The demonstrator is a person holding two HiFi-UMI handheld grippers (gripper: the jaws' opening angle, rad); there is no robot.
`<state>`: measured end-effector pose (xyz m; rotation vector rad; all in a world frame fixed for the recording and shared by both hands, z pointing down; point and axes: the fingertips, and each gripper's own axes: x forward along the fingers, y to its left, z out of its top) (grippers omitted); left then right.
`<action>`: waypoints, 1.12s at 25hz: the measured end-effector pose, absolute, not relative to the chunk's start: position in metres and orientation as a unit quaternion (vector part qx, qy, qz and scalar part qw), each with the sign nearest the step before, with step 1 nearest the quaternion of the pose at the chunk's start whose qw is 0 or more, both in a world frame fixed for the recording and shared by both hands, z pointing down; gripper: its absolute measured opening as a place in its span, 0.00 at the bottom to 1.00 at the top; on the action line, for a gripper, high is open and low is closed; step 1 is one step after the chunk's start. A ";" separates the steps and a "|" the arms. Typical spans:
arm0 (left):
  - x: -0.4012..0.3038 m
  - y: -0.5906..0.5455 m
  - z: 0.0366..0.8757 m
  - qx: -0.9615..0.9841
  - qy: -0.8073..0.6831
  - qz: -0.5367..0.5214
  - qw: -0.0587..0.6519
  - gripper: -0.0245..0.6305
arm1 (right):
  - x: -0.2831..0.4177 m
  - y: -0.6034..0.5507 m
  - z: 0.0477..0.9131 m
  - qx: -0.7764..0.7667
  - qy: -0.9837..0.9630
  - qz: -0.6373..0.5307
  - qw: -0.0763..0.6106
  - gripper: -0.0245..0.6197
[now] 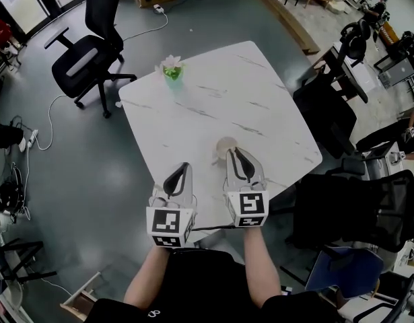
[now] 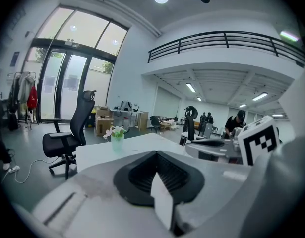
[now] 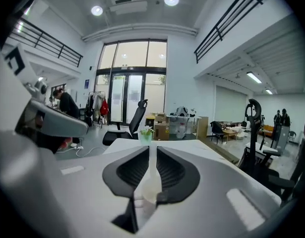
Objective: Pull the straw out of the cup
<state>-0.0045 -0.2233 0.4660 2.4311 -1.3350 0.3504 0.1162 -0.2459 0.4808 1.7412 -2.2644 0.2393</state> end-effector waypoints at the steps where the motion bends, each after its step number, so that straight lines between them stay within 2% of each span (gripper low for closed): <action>1: -0.002 -0.223 0.464 0.859 -0.468 0.121 0.169 0.04 | 0.121 -0.244 0.474 0.608 -0.780 0.089 0.120 0.12; 7: 0.010 -0.221 0.444 0.872 -0.454 0.111 0.149 0.04 | 0.143 -0.225 0.432 0.625 -0.771 0.120 0.028 0.11; 14: 0.016 -0.213 0.431 0.885 -0.438 0.103 0.121 0.04 | 0.152 -0.200 0.408 0.630 -0.765 0.133 -0.024 0.11; 28: 0.025 -0.198 0.407 0.900 -0.417 0.083 0.099 0.04 | 0.152 -0.172 0.387 0.637 -0.760 0.123 -0.047 0.11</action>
